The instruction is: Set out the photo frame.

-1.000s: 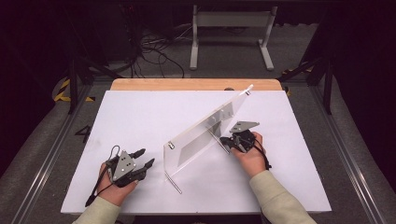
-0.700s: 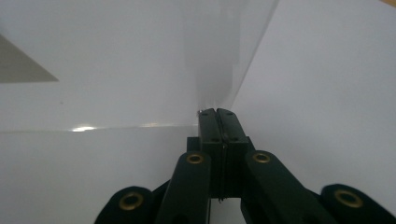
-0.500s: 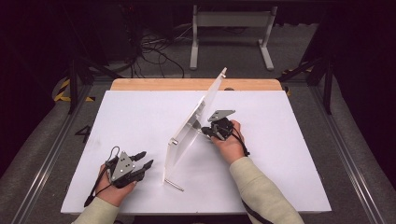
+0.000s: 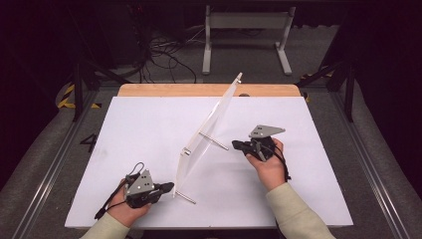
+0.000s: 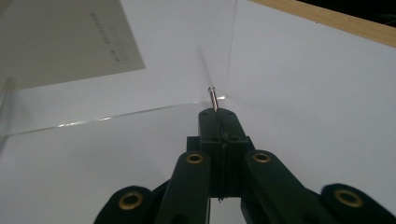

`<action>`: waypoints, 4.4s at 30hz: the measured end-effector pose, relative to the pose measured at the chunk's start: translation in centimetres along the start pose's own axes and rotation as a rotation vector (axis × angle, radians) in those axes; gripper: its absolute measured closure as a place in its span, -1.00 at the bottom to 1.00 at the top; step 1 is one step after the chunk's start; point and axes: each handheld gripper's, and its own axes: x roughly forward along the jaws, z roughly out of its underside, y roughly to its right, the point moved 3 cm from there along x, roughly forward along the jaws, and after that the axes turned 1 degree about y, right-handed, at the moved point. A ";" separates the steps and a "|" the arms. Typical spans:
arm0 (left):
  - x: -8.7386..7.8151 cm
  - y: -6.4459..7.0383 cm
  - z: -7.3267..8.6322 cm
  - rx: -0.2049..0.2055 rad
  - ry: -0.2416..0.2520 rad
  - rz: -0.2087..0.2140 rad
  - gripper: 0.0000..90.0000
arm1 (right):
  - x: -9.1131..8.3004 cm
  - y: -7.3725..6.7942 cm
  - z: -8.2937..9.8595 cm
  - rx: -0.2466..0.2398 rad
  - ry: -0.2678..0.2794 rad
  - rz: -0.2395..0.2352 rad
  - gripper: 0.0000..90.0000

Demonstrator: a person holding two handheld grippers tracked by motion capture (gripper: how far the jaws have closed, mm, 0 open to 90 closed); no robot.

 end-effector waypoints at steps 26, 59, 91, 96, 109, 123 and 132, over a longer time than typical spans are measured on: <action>6.4 6.0 -3.6 0.096 -0.087 0.245 0.99 | -11.1 -4.0 6.7 0.083 0.006 -0.081 0.97; 16.4 10.8 -10.8 0.206 -0.139 0.315 0.99 | -18.4 -4.2 7.4 0.124 0.109 0.041 0.56; 7.3 3.8 -6.8 0.053 -0.062 0.139 0.32 | -17.8 -5.9 -0.1 0.141 0.258 0.019 0.25; 6.2 2.9 -6.0 0.037 -0.058 0.115 0.32 | -16.8 -5.9 -0.7 0.146 0.253 0.013 0.50; 4.9 1.0 -5.1 0.004 -0.040 0.070 0.33 | -16.3 -6.0 -1.3 0.184 0.241 0.099 0.89; 3.7 -1.8 -6.2 -0.103 0.137 -0.023 0.29 | -15.5 -6.1 -3.0 0.172 0.273 0.051 0.89; 2.8 -4.7 -11.1 -0.103 0.301 -0.035 -0.11 | -15.2 -7.8 -4.0 0.118 0.289 -0.040 0.89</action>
